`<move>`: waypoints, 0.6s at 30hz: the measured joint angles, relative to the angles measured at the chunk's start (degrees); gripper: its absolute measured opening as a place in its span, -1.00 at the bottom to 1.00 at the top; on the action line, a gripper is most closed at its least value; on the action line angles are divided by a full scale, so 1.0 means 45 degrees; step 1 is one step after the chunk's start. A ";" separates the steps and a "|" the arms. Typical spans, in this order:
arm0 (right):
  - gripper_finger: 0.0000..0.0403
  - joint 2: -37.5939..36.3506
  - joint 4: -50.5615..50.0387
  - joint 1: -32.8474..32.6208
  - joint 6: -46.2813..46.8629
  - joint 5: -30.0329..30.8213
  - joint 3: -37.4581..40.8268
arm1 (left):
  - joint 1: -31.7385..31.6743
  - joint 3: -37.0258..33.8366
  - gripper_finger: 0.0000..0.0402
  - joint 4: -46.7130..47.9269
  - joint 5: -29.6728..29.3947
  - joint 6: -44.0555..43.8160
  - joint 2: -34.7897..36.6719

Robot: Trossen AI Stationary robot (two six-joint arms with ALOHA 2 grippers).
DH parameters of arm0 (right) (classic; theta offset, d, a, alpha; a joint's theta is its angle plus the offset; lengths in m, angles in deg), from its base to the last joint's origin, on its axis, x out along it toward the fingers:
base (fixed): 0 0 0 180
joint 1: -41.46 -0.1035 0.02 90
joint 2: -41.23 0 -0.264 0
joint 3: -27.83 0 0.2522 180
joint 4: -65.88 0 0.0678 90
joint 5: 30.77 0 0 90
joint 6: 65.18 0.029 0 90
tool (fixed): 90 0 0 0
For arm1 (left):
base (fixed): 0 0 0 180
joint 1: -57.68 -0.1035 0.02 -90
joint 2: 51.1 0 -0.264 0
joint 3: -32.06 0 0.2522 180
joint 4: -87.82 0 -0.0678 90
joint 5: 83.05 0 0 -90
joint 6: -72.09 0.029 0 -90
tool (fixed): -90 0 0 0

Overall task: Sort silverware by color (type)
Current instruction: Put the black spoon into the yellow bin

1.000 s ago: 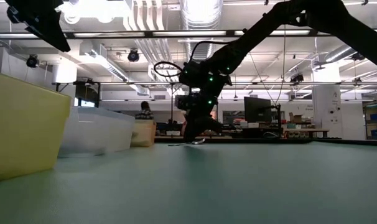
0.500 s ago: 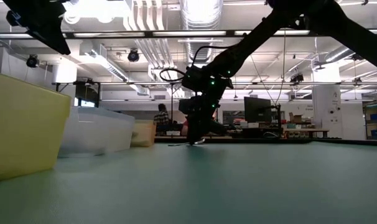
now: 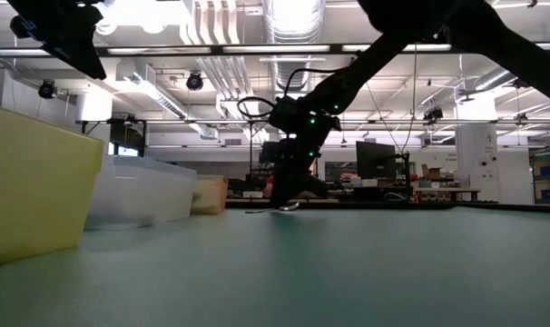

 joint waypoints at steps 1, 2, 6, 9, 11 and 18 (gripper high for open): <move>-0.64 0.0000 0.0005 0.0029 -0.0003 -0.0189 0.0000 | -0.0021 0.0000 -0.49 0.0001 0.0005 -0.0005 0.0001; -0.64 0.0017 0.0010 0.0040 -0.0003 -0.0395 0.0000 | -0.0036 0.0000 -0.49 -0.0001 0.0001 -0.0005 0.0005; -0.64 0.0310 0.0067 0.0056 -0.0129 -0.0592 -0.0005 | -0.0041 -0.0015 -0.49 -0.0021 -0.0121 -0.0005 0.0005; -0.64 0.0579 0.0105 0.0056 -0.0126 -0.0651 -0.0039 | -0.0049 -0.0024 -0.49 -0.0047 -0.0126 -0.0005 0.0005; -0.64 0.0745 0.0140 0.0056 -0.0115 -0.0681 -0.0052 | -0.0090 -0.0024 -0.49 -0.0103 -0.0131 -0.0005 0.0005; -0.69 0.0817 0.0031 0.0184 0.0005 -0.1001 -0.0145 | -0.0289 -0.0024 -0.49 -0.0255 -0.0141 -0.0010 0.0005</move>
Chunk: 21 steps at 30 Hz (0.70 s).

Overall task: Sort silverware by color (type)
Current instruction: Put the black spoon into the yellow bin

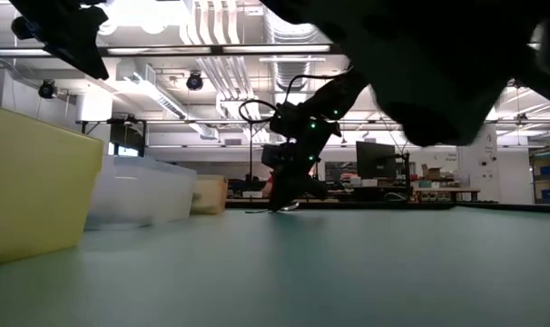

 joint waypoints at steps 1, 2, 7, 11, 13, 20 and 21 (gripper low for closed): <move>-0.71 0.0015 -0.0119 0.0017 0.0129 -0.0004 -0.0057 | -0.0048 0.0000 -0.49 -0.0011 -0.0013 0.0000 0.0000; -0.74 0.0055 -0.0331 0.0042 0.0262 0.0000 -0.0145 | -0.0104 0.0000 -0.49 -0.0039 -0.0033 0.0000 -0.0004; -0.92 0.0337 -0.1744 0.0235 0.1106 -0.0068 -0.0841 | -0.0389 -0.0004 -0.49 -0.0269 -0.0288 0.0000 0.0000; -0.95 0.0491 -0.2926 0.0443 0.1374 -0.0119 -0.1190 | -0.0515 -0.0003 -0.49 -0.0544 -0.0644 0.0000 0.0000; -0.95 0.0495 -0.3773 0.0560 0.1408 -0.0242 -0.1385 | -0.0524 -0.0005 -0.49 -0.0666 -0.0651 0.0000 0.0000; -0.95 0.0507 -0.6140 0.0870 0.2836 -0.1029 -0.2119 | -0.0524 -0.0005 -0.49 -0.0767 -0.0656 0.0000 -0.0015; -0.95 0.0512 -0.6364 0.0910 0.3025 -0.1135 -0.2218 | -0.0524 -0.0005 -0.49 -0.0775 -0.0661 0.0000 -0.0015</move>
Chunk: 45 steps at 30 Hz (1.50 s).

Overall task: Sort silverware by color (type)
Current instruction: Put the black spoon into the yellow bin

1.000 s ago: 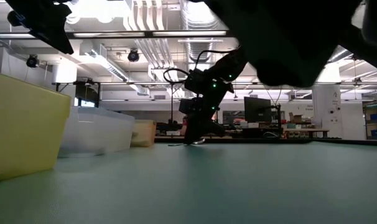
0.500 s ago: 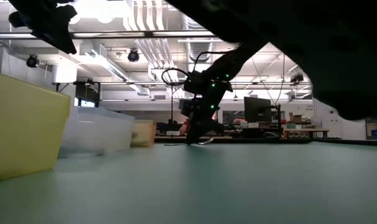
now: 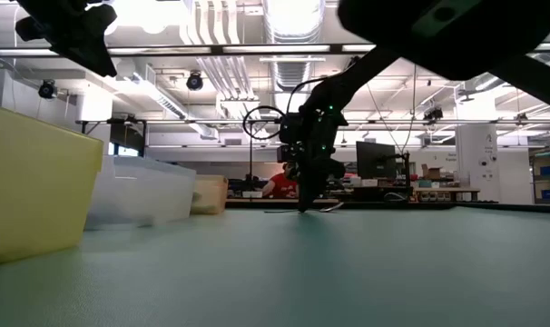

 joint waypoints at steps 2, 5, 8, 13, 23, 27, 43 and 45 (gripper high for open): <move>-0.95 0.0017 -0.0493 0.0032 0.0318 -0.0211 -0.0174 | 0.0000 -0.0039 -0.49 -0.0056 0.0000 0.0000 0.0000; -0.95 0.0017 -0.1278 0.0022 0.0672 -0.0268 -0.0316 | 0.0000 -0.0163 -0.49 -0.0324 -0.0014 0.0000 0.0000; -0.94 0.0022 -0.1435 0.0022 0.0940 -0.0313 -0.0314 | 0.0005 -0.0379 -0.48 -0.0646 -0.0053 0.0000 0.0005; -0.80 0.0022 -0.1385 0.0014 0.1779 -0.0321 -0.0309 | 0.0005 -0.0505 -0.48 -0.0928 -0.0082 0.0000 0.0000; -0.54 0.0106 -0.1190 0.0002 0.1760 -0.0331 -0.0304 | 0.0005 -0.0515 -0.48 -0.1438 -0.0144 0.0005 0.0000; -0.56 0.0202 -0.1169 0.0002 0.1817 -0.0335 -0.0309 | 0.0005 -0.0515 -0.48 -0.1705 -0.0693 0.0005 0.0000; -0.95 -0.0103 -0.1153 0.0006 0.2584 -0.0244 -0.0347 | 0.0005 -0.0518 -0.48 -0.2130 -0.4052 -0.0379 0.0024; -0.95 -0.0241 -0.1250 0.0002 0.2731 -0.0169 -0.0532 | 0.0005 -0.0576 -0.48 -0.2146 -0.3867 -0.0469 0.0029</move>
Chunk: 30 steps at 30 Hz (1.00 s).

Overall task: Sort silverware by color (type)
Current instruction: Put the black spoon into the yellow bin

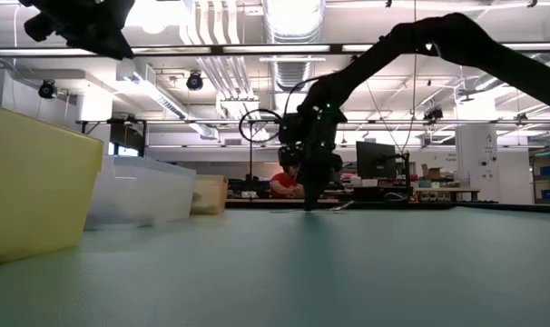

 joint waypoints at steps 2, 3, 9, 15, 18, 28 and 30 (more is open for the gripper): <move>-0.95 -0.0116 0.0049 -0.0004 0.0007 0.0095 -0.0393 | -0.0038 -0.0118 -0.48 -0.0099 0.0327 -0.0112 0.0000; -0.95 -0.0238 0.0114 -0.0004 0.0024 0.0084 -0.0644 | -0.0072 -0.0194 -0.48 -0.0196 0.0476 -0.0170 0.0005; -0.95 -0.0638 0.0885 -0.0036 0.0287 -0.0048 -0.2323 | -0.0459 -0.1137 -0.48 -0.2406 0.0817 0.0140 0.0207; -0.96 -0.0664 0.2335 -0.0092 0.0648 -0.0152 -0.3940 | -0.0828 -0.2326 -0.48 -0.5986 0.1091 0.1692 0.0369; -0.96 -0.0662 0.2447 -0.0082 0.0808 -0.0147 -0.4501 | -0.1050 -0.2786 -0.48 -0.7733 0.1899 0.2457 0.0340; -0.96 -0.0660 0.2503 0.0103 0.1370 -0.0179 -0.4933 | -0.3145 -0.3620 -0.48 -1.6466 0.2821 0.6161 -0.0920; -0.96 -0.0660 0.2525 0.0127 0.1687 -0.0162 -0.4931 | -0.3836 -0.3458 -0.48 -1.6899 0.3358 0.6393 -0.1405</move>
